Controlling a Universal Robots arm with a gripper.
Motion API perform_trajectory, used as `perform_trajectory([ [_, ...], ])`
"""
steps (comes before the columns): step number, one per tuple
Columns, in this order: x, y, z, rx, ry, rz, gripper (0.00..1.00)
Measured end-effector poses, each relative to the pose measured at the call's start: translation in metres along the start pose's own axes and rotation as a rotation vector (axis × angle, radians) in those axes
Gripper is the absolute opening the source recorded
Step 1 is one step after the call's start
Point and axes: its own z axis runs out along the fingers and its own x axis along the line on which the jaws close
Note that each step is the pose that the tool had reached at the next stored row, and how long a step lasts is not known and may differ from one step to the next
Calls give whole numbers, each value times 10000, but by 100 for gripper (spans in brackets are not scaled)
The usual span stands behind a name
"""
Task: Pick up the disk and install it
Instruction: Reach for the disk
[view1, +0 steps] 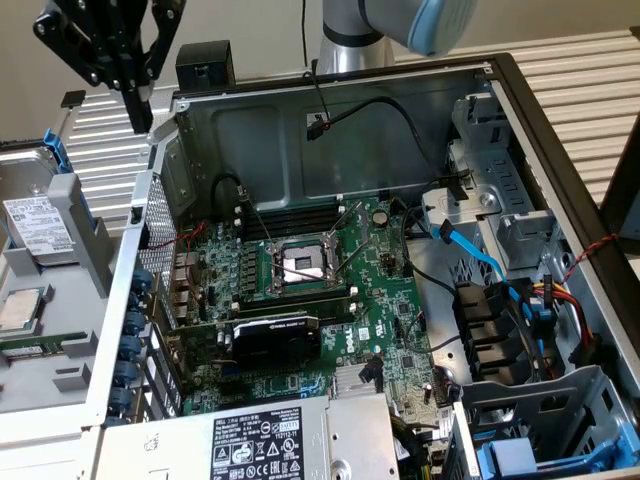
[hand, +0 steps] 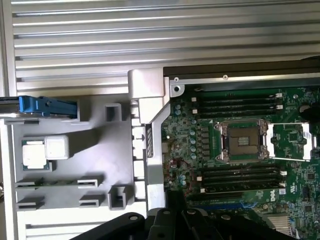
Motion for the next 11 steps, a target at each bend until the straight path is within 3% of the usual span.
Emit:
perform_trajectory([
  [11, 499, -29, -5, -14, 2, 0, 11],
])
